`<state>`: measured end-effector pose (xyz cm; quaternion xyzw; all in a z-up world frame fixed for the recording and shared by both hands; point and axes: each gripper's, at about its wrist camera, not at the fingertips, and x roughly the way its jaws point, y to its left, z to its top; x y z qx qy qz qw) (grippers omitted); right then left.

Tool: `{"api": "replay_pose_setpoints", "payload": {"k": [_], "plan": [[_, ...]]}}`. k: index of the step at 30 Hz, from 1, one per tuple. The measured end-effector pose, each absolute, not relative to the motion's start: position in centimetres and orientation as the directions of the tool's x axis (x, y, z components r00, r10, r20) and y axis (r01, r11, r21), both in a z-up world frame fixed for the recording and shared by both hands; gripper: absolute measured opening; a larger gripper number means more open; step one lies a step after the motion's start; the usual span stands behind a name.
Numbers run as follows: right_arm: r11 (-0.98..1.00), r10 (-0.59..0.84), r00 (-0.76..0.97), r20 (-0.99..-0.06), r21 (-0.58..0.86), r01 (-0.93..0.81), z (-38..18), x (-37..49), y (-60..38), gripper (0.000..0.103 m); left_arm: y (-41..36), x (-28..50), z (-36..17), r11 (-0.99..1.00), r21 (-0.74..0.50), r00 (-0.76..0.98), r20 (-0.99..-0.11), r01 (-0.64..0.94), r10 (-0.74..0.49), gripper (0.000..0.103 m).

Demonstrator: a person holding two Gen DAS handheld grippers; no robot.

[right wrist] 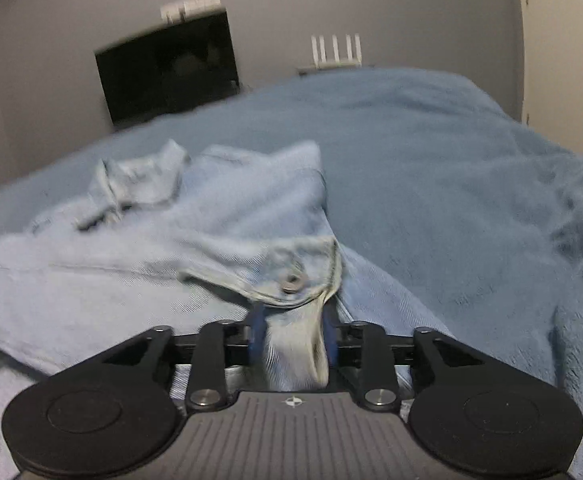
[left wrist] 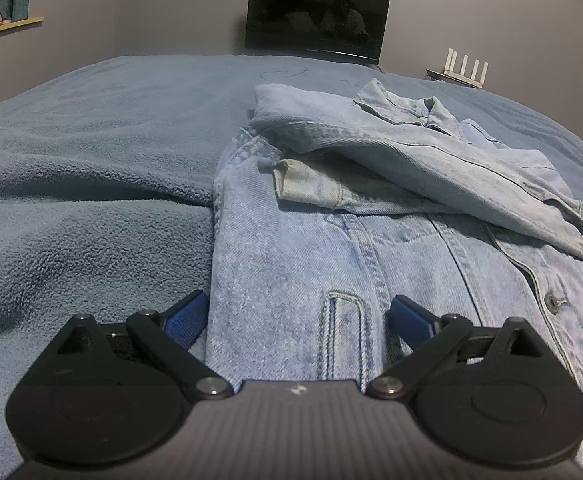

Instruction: Fold large clothes

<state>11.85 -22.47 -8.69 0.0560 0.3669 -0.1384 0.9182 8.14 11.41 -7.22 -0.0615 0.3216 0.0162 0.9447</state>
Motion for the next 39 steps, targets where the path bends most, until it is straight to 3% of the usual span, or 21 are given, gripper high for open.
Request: {"api": "replay_pose_setpoints", "payload": {"k": [5,10,13,17,22,30,34,39], "plan": [[0.964,-0.220,0.709,-0.670,-0.037,0.264,-5.4,8.2,-24.8,0.055,11.2,8.2,-7.3,0.993,-0.098,0.791,-0.612,-0.059,-0.014,0.100],[0.973,-0.214,0.672,-0.709,-0.096,0.209,-3.2,4.4,-28.2,0.072,11.2,7.5,-7.1,0.994,-0.095,0.793,-0.609,-0.048,-0.020,0.100],[0.978,-0.181,0.648,-0.740,-0.067,0.196,-3.1,1.5,-30.4,0.073,11.5,6.6,-6.7,0.995,-0.077,0.785,-0.620,-0.067,0.005,0.100],[0.959,-0.096,0.644,-0.759,0.102,0.263,-3.9,-0.4,-33.2,0.073,12.2,4.8,-6.0,0.993,-0.071,0.762,-0.647,-0.096,0.028,0.100],[0.947,-0.004,0.651,-0.759,0.207,0.246,-4.8,-0.4,-34.3,0.076,12.3,1.3,-3.5,0.990,-0.037,0.769,-0.635,-0.134,0.080,0.100],[0.903,0.137,0.674,-0.726,0.372,0.217,-3.8,-2.2,-36.3,0.077,14.0,-3.7,-1.0,0.951,-0.232,0.770,-0.638,-0.204,0.010,0.100],[0.894,0.170,0.655,-0.737,0.395,0.212,-3.4,-3.1,-36.4,0.077,13.9,-4.4,-1.0,0.943,-0.293,0.745,-0.662,-0.158,-0.081,0.093],[0.903,0.189,0.606,-0.772,0.379,0.202,-3.1,-4.1,-35.7,0.077,14.1,-4.5,-2.3,0.905,-0.403,0.675,-0.706,-0.133,-0.215,0.070]]}}
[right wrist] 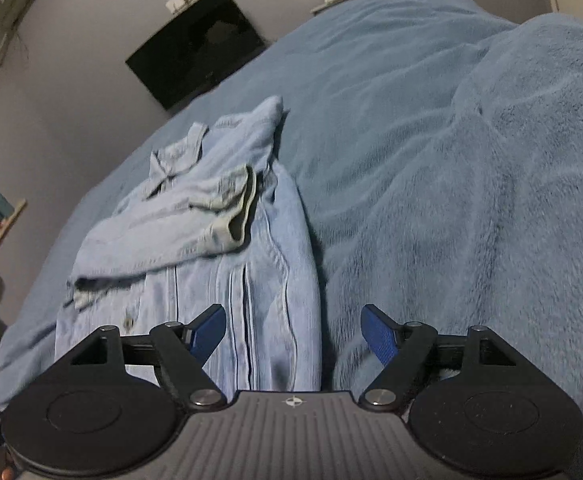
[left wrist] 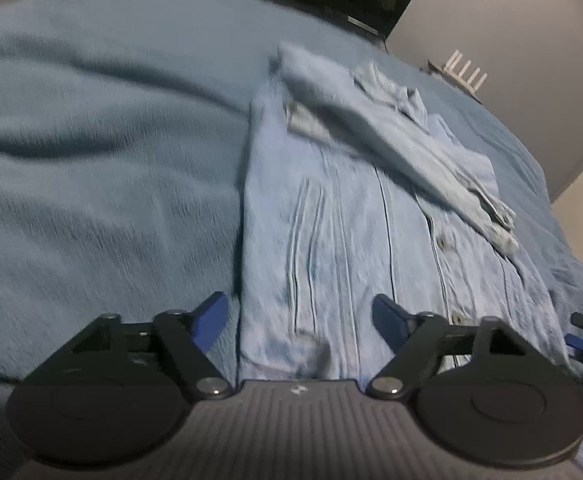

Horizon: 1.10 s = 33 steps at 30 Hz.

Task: Fold large clothes
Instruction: 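Position both grippers at the jacket hem, one at each side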

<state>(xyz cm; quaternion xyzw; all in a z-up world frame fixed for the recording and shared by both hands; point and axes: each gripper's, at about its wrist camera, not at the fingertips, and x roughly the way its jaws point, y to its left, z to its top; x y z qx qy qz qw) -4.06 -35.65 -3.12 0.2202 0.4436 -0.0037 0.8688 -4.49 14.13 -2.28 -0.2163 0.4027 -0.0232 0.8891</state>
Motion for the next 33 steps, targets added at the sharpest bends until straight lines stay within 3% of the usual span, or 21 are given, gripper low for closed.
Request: {"api": "replay_pose_setpoints", "payload": {"k": [3,8,15,20,26,33], "plan": [[0.906,0.211,0.584,-0.783,0.381,0.183,-2.8,-5.3,-35.0,0.076,14.3,-5.1,-2.5,0.886,-0.439,0.663,-0.709,-0.149,-0.241,0.064],[0.915,0.241,0.559,-0.794,0.377,0.142,-2.5,-7.3,-33.6,0.075,14.4,-6.8,-1.5,0.849,-0.518,0.681,-0.660,-0.107,-0.317,0.064],[0.953,0.171,0.494,-0.852,0.271,0.137,-3.0,-7.7,-31.5,0.074,14.8,-6.0,-3.1,0.849,-0.502,0.609,-0.729,-0.166,-0.313,0.064],[0.949,0.164,0.497,-0.852,0.274,0.156,-3.1,-8.0,-31.8,0.071,15.8,-5.3,-4.2,0.834,-0.509,0.597,-0.744,-0.213,-0.301,0.065],[0.926,0.173,0.508,-0.844,0.316,0.209,-3.3,-8.0,-33.2,0.065,15.4,-3.9,-5.2,0.845,-0.514,0.601,-0.726,-0.148,-0.336,0.065],[0.903,0.170,0.527,-0.833,0.346,0.255,-3.9,-7.5,-34.0,0.056,13.1,-3.1,-5.6,0.895,-0.440,0.549,-0.768,-0.079,-0.329,0.064]]}}
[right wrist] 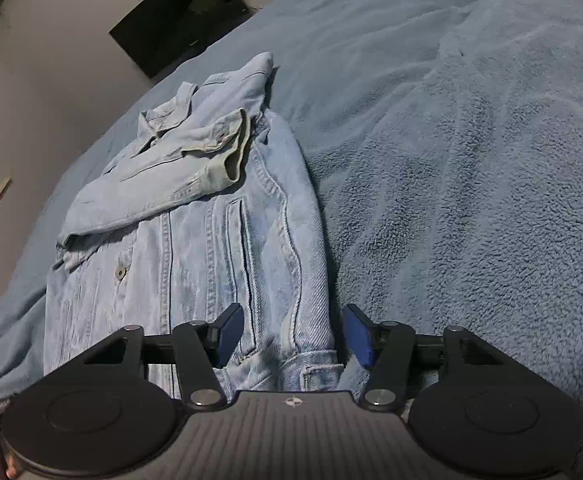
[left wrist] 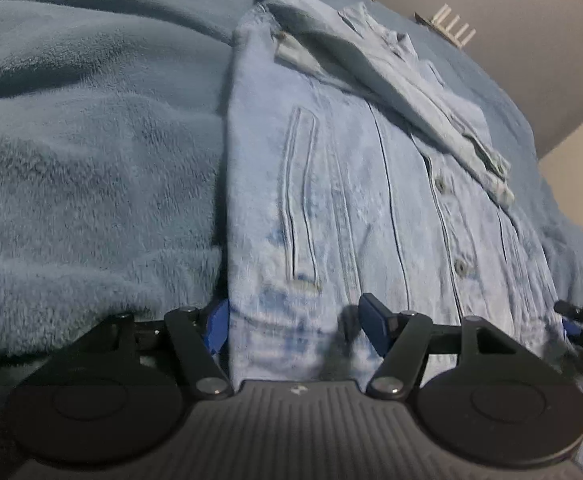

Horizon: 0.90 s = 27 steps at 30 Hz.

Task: Fold large clothes
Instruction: 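Position both grippers at the jacket hem, one at each side, then grasp the jacket hem with both grippers and lift it toward the collar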

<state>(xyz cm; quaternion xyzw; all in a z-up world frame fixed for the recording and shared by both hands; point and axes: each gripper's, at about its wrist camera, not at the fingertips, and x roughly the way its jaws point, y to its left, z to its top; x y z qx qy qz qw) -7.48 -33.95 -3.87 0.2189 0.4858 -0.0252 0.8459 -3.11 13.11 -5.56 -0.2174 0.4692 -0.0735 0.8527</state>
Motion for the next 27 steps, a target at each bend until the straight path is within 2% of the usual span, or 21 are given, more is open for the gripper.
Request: {"api": "replay_pose_setpoints", "payload": {"k": [4,9,12,14,18,21,25,26,27], "plan": [[0.912,0.210,0.499,-0.841,0.353,0.210,-3.8,-7.6,-33.4,0.057,13.3,-3.5,-5.6,0.880,-0.469,0.531,-0.766,-0.074,-0.363,0.063],[0.895,0.234,0.498,-0.835,0.385,0.226,-4.3,-6.9,-33.6,0.057,14.1,-3.2,-5.4,0.785,-0.619,0.620,-0.617,-0.001,-0.485,0.063],[0.890,0.245,0.494,-0.834,0.395,0.226,-5.1,-5.9,-33.3,0.058,13.7,-2.6,-5.7,0.766,-0.642,0.631,-0.584,0.025,-0.510,0.063],[0.895,0.247,0.477,-0.844,0.387,0.222,-5.8,-5.2,-32.8,0.059,13.2,-2.2,-5.9,0.768,-0.639,0.614,-0.591,0.041,-0.524,0.063],[0.921,0.216,0.417,-0.883,0.326,0.213,-6.7,-4.4,-31.9,0.059,12.9,-1.5,-6.8,0.804,-0.594,0.562,-0.672,-0.021,-0.482,0.063],[0.919,0.231,0.403,-0.886,0.334,0.209,-6.9,-4.3,-32.0,0.061,13.6,-1.4,-7.2,0.790,-0.611,0.579,-0.663,-0.052,-0.475,0.063],[0.915,0.231,0.383,-0.894,0.334,0.228,-8.0,-3.3,-32.0,0.068,13.3,-1.3,-7.5,0.815,-0.578,0.575,-0.681,-0.040,-0.454,0.062],[0.922,0.224,0.383,-0.896,0.323,0.216,-8.2,-3.2,-31.5,0.070,13.0,-1.3,-7.4,0.827,-0.561,0.571,-0.689,-0.030,-0.447,0.055],[0.934,0.211,0.382,-0.900,0.301,0.193,-8.2,-3.2,-31.0,0.073,12.7,-1.4,-7.3,0.842,-0.538,0.570,-0.701,-0.029,-0.428,0.038]]}}
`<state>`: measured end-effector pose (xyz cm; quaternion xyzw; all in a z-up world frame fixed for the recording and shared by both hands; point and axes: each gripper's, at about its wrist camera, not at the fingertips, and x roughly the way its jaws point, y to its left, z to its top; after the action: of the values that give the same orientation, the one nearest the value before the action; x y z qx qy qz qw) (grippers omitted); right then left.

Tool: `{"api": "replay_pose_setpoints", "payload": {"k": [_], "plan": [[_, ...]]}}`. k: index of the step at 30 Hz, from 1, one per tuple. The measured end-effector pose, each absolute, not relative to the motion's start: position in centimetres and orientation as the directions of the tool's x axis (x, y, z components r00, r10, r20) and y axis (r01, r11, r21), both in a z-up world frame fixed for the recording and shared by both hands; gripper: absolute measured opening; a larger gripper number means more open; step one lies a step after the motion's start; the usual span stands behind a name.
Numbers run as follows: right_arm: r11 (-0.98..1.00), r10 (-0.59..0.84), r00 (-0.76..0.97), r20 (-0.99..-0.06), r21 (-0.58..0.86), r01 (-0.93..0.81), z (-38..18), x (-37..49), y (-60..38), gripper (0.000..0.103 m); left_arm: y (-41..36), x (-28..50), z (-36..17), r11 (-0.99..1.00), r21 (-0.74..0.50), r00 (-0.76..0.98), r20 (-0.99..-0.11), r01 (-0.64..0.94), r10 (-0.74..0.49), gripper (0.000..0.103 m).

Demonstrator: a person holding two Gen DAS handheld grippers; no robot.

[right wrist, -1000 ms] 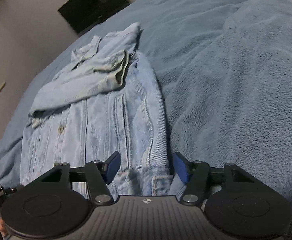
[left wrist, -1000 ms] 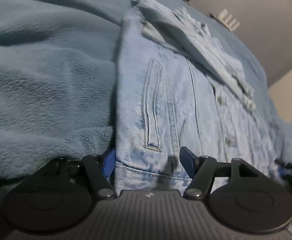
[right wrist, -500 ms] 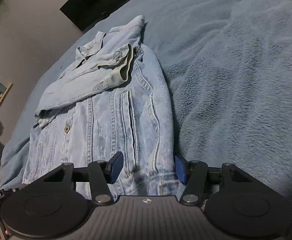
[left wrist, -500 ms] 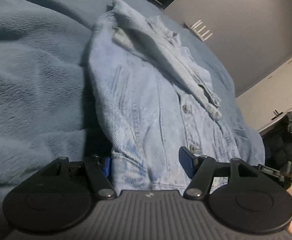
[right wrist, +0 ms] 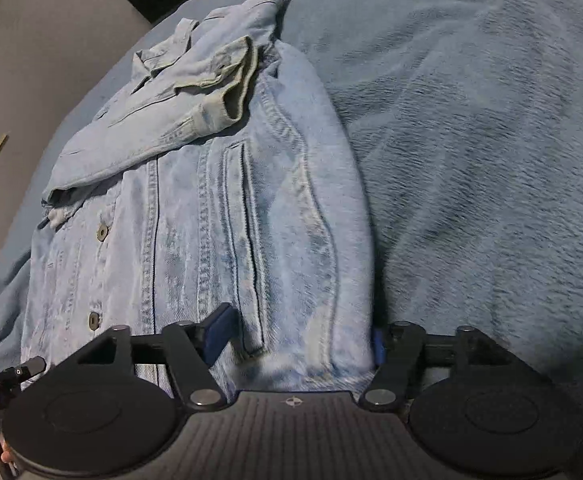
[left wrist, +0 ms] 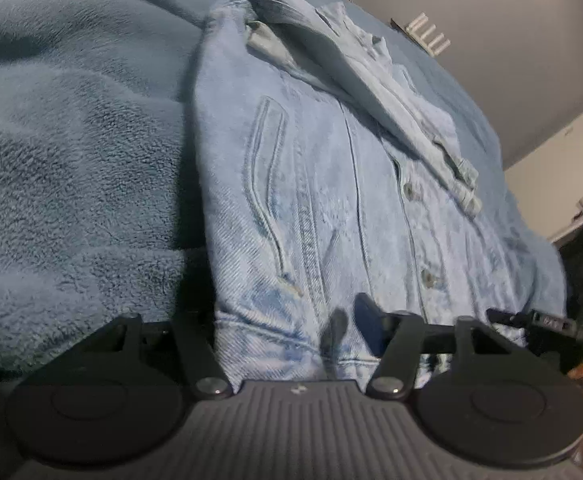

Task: Fold large clothes
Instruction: 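Grasp the jacket hem with both grippers and lift it toward the collar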

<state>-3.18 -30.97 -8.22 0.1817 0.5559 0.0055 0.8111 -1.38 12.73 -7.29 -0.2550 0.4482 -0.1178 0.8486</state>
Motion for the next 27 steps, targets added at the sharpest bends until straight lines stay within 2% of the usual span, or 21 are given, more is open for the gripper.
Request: {"api": "replay_pose_setpoints", "payload": {"k": [2,3,6,9,11,14,21,27], "plan": [[0.962,0.166,0.384,-0.908,0.234,0.138,-7.9,-3.4,-29.6,0.065,12.8,-1.5,-7.4,0.834,-0.551,0.567,-0.695,-0.025,-0.442,0.020],[0.968,0.164,0.396,-0.903,0.226,0.113,-7.5,-3.6,-29.3,0.054,13.0,-1.6,-7.2,0.820,-0.571,0.570,-0.682,-0.024,-0.458,0.015],[0.951,0.223,0.455,-0.862,0.295,0.093,-5.6,-4.7,-29.5,0.010,13.8,-2.0,-6.3,0.763,-0.646,0.594,-0.623,-0.023,-0.509,0.011],[0.885,0.329,0.520,-0.788,0.450,0.122,-3.6,-5.7,-31.2,0.007,15.1,-2.6,-4.9,0.650,-0.760,0.634,-0.502,0.001,-0.588,0.009],[0.807,0.413,0.550,-0.726,0.571,0.147,-2.7,-6.3,-32.4,0.007,15.6,-2.9,-3.9,0.613,-0.790,0.650,-0.458,0.015,-0.607,0.009],[0.717,0.488,0.585,-0.648,0.680,0.155,-1.4,-7.0,-33.6,0.006,16.4,-3.5,-2.6,0.572,-0.820,0.668,-0.407,0.033,-0.623,0.008],[0.667,0.550,0.596,-0.585,0.737,0.108,2.0,-9.3,-34.2,0.006,18.2,-7.2,0.3,0.585,-0.806,0.631,-0.408,0.090,-0.660,0.008],[0.659,0.591,0.556,-0.584,0.747,0.086,4.3,-14.2,-34.6,0.006,19.1,-11.5,1.9,0.585,-0.801,0.582,-0.419,0.125,-0.697,0.008]]}}
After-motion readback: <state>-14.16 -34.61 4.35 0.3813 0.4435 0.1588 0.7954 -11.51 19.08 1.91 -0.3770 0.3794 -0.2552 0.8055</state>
